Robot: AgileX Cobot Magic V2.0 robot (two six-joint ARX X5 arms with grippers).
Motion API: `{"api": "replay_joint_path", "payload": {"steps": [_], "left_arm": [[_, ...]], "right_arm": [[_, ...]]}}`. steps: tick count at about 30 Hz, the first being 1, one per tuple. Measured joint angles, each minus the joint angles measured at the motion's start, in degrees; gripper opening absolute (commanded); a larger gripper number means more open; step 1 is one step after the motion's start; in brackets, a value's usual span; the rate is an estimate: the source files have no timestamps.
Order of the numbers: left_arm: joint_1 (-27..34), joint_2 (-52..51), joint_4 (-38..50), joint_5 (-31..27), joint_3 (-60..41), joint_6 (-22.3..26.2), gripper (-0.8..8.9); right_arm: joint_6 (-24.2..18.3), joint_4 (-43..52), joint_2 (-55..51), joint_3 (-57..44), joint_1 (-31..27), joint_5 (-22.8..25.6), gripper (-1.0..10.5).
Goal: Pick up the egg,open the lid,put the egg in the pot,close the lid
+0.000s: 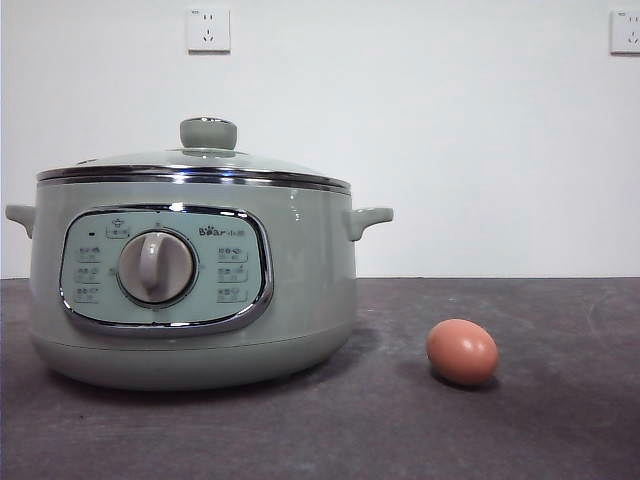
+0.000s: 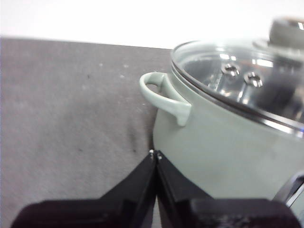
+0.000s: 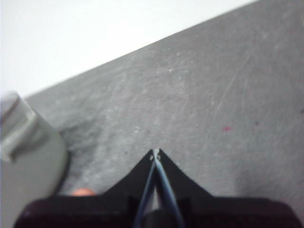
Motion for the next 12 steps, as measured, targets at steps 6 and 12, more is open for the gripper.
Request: {"api": "replay_joint_path", "payload": {"steps": [6,12], "left_arm": [[0.0,0.0,0.04,0.0,0.0,-9.9,-0.03],[0.0,0.0,0.09,0.39,0.0,-11.58,-0.05]], "right_arm": [[6.56,0.15,0.0,0.0,0.0,0.13,0.0],[7.41,0.15,0.0,0.0,0.0,-0.04,0.0]]}}
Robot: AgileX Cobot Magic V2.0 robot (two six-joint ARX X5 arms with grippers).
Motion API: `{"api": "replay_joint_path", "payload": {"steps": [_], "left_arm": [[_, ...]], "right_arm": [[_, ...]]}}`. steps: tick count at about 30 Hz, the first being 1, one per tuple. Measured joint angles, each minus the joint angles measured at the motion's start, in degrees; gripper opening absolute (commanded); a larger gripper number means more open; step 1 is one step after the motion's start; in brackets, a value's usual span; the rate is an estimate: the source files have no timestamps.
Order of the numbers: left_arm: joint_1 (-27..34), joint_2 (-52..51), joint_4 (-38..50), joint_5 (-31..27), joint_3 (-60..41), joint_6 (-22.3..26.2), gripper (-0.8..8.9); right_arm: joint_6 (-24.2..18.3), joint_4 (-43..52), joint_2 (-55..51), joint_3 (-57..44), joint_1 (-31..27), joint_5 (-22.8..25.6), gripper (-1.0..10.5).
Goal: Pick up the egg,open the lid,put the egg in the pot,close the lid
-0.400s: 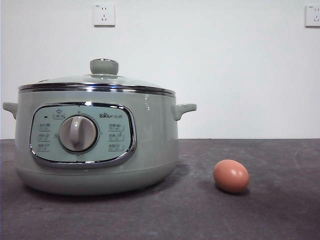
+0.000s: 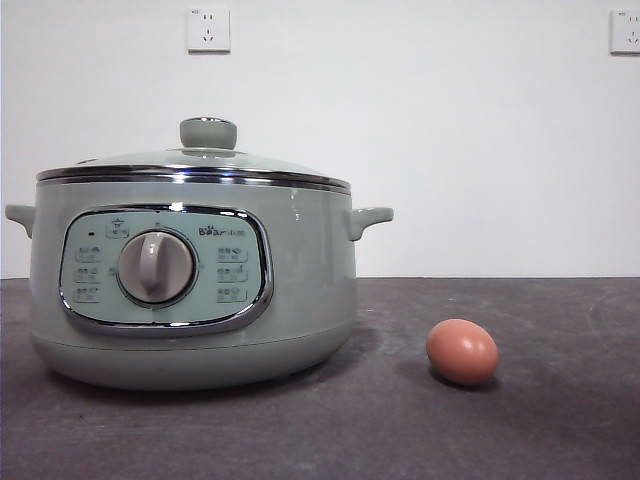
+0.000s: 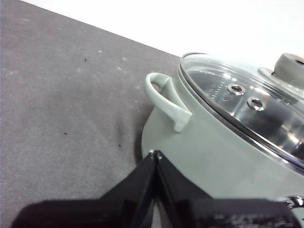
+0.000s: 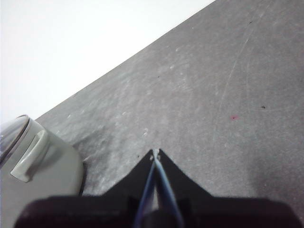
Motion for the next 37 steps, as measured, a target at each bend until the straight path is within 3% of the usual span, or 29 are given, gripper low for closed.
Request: {"api": "replay_joint_path", "payload": {"steps": [5,11,21,26,35,37], "left_arm": [[0.0,0.0,-1.03,1.03,1.31,-0.33,-0.06],[0.0,1.92,-6.21,1.03,9.7,-0.31,-0.06],[0.0,11.85,-8.0,1.09,24.24,2.03,-0.06],[0.0,18.71,-9.31,3.54,31.76,3.48,-0.05],[0.0,33.14,-15.82,18.56,44.46,7.78,0.01],[0.0,36.02,-17.07,21.94,46.6,8.55,0.42]], "right_arm": [[0.07,-1.55,1.25,1.29,0.0,-1.68,0.0],[-0.26,-4.66,6.32,7.21,0.0,-3.02,0.0],[-5.81,-5.38,19.71,22.01,0.0,-5.33,-0.1],[-8.76,-5.92,26.58,30.29,0.0,-10.8,0.0],[-16.2,-18.38,41.33,46.6,0.0,-26.64,0.1],[-18.25,-21.57,44.48,49.48,0.02,-29.07,0.9]]}}
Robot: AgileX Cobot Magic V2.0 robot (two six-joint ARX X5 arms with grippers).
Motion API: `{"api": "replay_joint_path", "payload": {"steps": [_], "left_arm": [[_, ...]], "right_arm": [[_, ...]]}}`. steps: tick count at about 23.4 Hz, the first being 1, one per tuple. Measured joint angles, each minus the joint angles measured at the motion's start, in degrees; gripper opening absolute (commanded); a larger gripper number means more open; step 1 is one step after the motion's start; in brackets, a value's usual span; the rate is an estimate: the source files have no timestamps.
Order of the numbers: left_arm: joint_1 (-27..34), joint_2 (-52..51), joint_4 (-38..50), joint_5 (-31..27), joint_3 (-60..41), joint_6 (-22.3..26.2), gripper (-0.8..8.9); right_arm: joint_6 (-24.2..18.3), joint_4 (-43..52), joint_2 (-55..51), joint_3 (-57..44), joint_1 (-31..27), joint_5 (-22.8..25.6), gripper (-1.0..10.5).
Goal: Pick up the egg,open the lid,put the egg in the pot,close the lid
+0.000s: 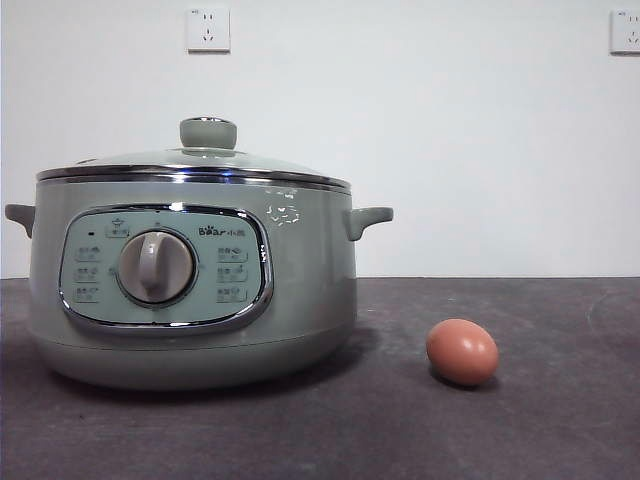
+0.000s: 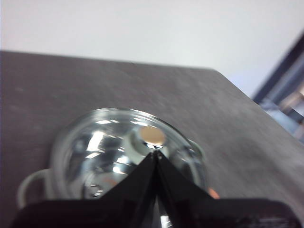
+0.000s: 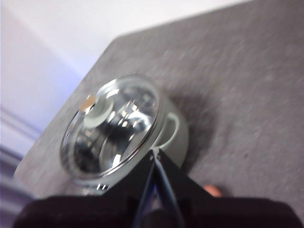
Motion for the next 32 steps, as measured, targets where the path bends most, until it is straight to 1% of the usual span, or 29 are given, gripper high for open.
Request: {"api": "replay_joint_path", "payload": {"steps": [1,3,4,5,6,8,11,14,18,20,22,24,29,32], "left_arm": [[0.0,1.07,-0.17,1.11,0.74,0.28,0.98],[0.0,3.37,-0.17,2.6,1.88,0.68,2.46],[0.0,4.17,-0.2,2.78,2.21,0.74,2.97],[0.0,5.01,-0.22,2.89,2.45,0.76,3.3],[0.0,5.64,-0.55,2.89,2.73,0.76,3.46],[0.0,6.23,-0.57,2.84,3.06,0.72,3.46],[0.0,6.21,-0.57,2.84,3.5,0.57,3.46],[0.0,6.14,-0.35,2.86,4.22,0.57,3.46],[-0.02,6.08,-0.15,2.86,4.24,0.55,3.46],[-0.48,6.05,-0.15,2.86,4.24,0.55,3.46],[-0.9,6.08,-0.15,2.86,4.24,0.55,3.46],[-1.01,6.08,-0.15,2.86,4.24,0.52,3.46],[-1.03,6.08,-0.15,2.84,4.24,0.5,3.46],[-1.03,6.05,-0.15,2.82,4.24,0.39,3.46]], "right_arm": [[-0.81,-1.07,1.07,0.9,0.0,-0.72,1.5],[-1.97,-2.51,3.08,2.36,0.35,-0.94,3.1],[-2.25,-2.89,3.72,2.78,0.63,-0.92,3.6],[-2.43,-3.17,4.37,3.1,0.98,-0.85,4.1],[-2.58,-3.21,4.81,3.23,1.4,-0.79,4.2],[-2.73,-3.43,5.35,3.23,2.43,-0.39,4.1],[-2.84,-3.52,5.84,3.23,5.33,3.26,4.1],[-2.8,-3.87,6.54,3.32,10.29,10.64,4.1],[-2.25,-4.63,9.01,3.34,18.43,23.28,4.1],[-1.55,-5.38,12.07,3.34,23.58,30.62,4.1],[-0.83,-5.55,16.41,3.34,27.56,34.95,4.0],[-0.39,-5.62,21.38,3.34,29.53,36.76,4.0],[-0.17,-3.17,35.26,3.34,29.77,37.42,4.0],[-0.17,-0.17,41.18,3.34,29.77,37.05,4.0]]}}
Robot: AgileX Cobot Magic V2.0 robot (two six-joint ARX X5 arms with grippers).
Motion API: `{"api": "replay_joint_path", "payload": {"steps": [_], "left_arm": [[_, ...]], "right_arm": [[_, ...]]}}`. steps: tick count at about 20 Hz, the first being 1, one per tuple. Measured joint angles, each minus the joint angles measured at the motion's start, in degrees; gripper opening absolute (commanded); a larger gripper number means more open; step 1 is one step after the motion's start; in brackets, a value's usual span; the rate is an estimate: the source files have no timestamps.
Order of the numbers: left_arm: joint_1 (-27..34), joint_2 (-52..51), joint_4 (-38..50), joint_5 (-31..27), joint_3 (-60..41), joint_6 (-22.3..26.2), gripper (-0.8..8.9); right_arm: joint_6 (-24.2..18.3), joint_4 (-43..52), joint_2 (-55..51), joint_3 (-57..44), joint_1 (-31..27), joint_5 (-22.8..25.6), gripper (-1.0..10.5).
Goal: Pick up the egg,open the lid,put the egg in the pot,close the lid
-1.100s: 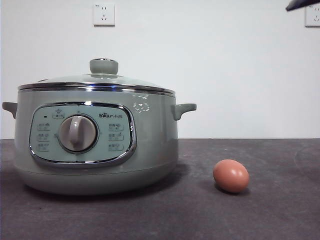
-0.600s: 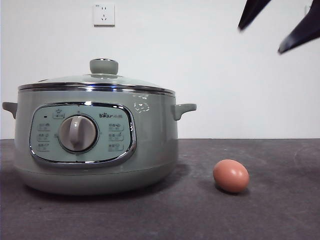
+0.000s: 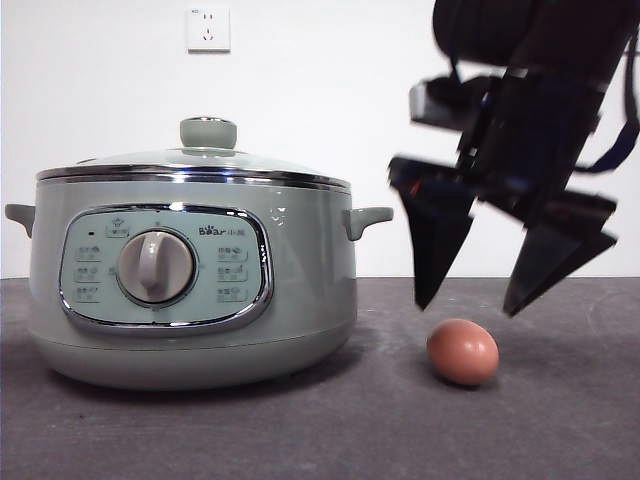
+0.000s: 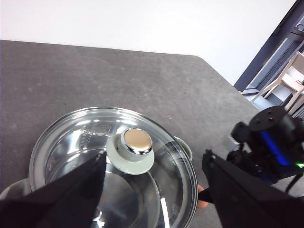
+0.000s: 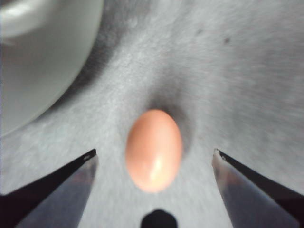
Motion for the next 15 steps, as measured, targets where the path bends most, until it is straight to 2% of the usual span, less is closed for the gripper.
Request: {"api": "replay_joint_path", "payload": {"steps": [2,3,6,8,13,15], "left_arm": [[0.0,0.02,0.0,0.0,0.0,-0.02,3.46],[0.0,0.02,0.0,0.0,0.0,-0.02,3.46],[0.0,0.02,0.0,-0.02,0.0,-0.04,3.46],[0.0,0.02,0.0,-0.02,0.0,-0.04,3.46],[-0.31,0.07,0.02,-0.09,0.0,-0.04,3.46],[-1.42,0.92,2.08,-0.33,0.0,-0.04,3.46]], "right_arm": [[0.0,1.29,2.89,0.0,0.0,-0.04,4.0],[0.0,1.88,4.15,0.02,0.0,-0.04,3.6],[0.0,2.23,6.32,0.02,0.0,-0.04,1.2],[-0.02,2.01,6.34,0.09,0.0,-0.13,0.1],[-0.02,0.35,5.55,0.17,0.0,-0.22,-0.1],[-0.02,-1.64,1.88,0.17,0.0,-0.22,-0.1]]}}
